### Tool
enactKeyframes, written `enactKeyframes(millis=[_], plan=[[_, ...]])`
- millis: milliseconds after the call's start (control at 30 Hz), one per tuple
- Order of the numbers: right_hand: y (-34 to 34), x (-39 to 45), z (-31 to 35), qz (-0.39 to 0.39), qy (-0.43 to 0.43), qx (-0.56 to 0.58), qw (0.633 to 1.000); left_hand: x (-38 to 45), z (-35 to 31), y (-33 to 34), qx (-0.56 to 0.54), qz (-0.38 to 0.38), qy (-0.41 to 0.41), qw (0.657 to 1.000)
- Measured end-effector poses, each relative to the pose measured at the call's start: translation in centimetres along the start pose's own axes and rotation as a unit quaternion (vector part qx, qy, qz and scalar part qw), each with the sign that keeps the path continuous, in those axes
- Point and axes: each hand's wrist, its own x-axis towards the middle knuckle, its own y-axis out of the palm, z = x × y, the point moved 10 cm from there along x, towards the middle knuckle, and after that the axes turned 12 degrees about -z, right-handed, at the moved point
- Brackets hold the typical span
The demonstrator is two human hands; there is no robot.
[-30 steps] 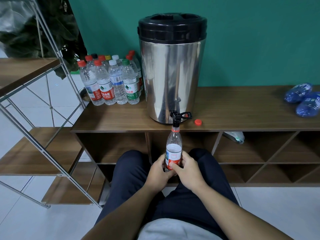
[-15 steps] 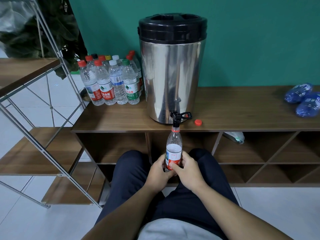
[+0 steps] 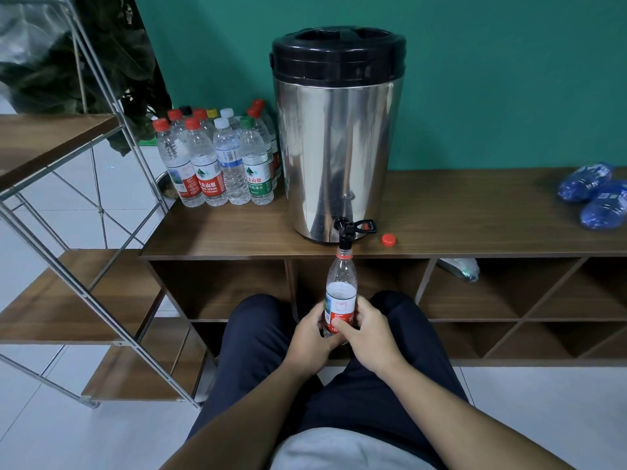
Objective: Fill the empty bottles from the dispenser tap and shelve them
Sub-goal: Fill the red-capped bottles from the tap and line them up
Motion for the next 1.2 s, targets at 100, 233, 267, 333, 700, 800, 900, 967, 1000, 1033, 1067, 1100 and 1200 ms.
enactKeyframes(millis=[100, 233, 267, 333, 700, 800, 900, 967, 1000, 1033, 1067, 1100, 1200], plan=[[0.00, -0.01, -0.03, 0.001, 0.002, 0.000, 1.000, -0.02, -0.03, 0.00, -0.001, 0.000, 0.001, 1.000], [0.04, 0.00, -0.08, 0.002, 0.003, 0.003, 1.000, 0.00, 0.05, -0.03, -0.005, -0.001, -0.002, 1.000], [0.04, 0.00, -0.09, 0.001, 0.003, 0.002, 1.000, 0.01, 0.07, -0.03, -0.006, 0.000, -0.002, 1.000], [0.04, 0.07, -0.15, 0.000, 0.003, 0.001, 1.000, -0.01, 0.08, -0.02, -0.008, -0.001, -0.004, 1.000], [0.15, 0.16, -0.48, 0.003, 0.002, 0.000, 1.000, -0.14, 0.04, 0.05, -0.008, 0.002, -0.011, 1.000], [0.07, 0.10, -0.34, 0.001, 0.001, -0.004, 1.000, -0.18, 0.02, 0.07, -0.011, 0.002, -0.013, 1.000], [0.06, 0.07, -0.30, 0.002, 0.002, -0.004, 1.000, -0.18, 0.02, 0.05, -0.018, 0.000, -0.015, 1.000], [0.08, 0.10, -0.34, 0.003, 0.004, -0.001, 1.000, -0.15, 0.04, 0.04, -0.018, -0.001, -0.014, 1.000], [0.11, 0.11, -0.37, 0.004, 0.005, 0.001, 1.000, -0.15, 0.04, 0.04, -0.019, -0.001, -0.014, 1.000], [0.14, 0.12, -0.39, 0.004, 0.005, 0.002, 1.000, -0.15, 0.02, 0.06, -0.020, -0.001, -0.014, 1.000], [0.15, 0.12, -0.38, 0.004, 0.005, 0.002, 1.000, -0.13, 0.04, 0.06, -0.019, -0.001, -0.014, 1.000], [0.16, 0.12, -0.38, 0.004, 0.005, 0.003, 1.000, -0.11, 0.05, 0.06, -0.018, -0.001, -0.014, 1.000], [0.17, 0.14, -0.48, 0.004, 0.006, 0.003, 1.000, -0.08, 0.12, 0.09, -0.017, 0.002, -0.013, 1.000]])
